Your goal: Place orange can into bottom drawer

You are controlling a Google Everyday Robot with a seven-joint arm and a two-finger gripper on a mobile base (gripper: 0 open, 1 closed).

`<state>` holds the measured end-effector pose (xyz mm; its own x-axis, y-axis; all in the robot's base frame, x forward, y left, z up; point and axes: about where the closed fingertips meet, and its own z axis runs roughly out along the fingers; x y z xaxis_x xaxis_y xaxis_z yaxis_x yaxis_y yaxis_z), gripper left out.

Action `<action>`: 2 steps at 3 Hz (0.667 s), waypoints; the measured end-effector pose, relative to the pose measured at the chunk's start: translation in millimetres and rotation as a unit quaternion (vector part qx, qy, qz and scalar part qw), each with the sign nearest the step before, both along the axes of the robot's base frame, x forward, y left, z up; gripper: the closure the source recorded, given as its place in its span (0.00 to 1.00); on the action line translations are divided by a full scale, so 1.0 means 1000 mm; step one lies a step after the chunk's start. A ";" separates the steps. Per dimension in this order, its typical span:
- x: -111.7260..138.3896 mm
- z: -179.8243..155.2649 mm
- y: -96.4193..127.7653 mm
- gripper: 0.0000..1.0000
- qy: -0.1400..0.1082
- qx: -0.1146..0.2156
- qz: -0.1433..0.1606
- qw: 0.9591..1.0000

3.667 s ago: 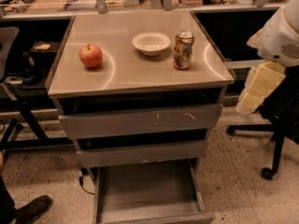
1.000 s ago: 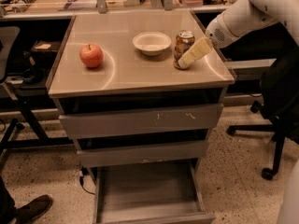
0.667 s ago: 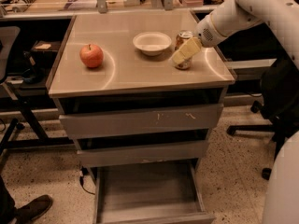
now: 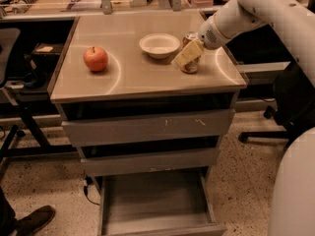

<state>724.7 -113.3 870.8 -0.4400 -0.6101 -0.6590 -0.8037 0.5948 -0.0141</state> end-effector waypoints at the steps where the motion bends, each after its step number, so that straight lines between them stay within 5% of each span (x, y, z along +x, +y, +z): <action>1: 0.000 0.000 0.000 0.43 0.000 0.000 0.000 1.000; 2: 0.000 0.000 0.000 0.64 0.000 0.000 0.000 1.000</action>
Offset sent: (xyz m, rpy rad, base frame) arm 0.0000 0.0000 0.0000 0.0000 0.0000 0.0000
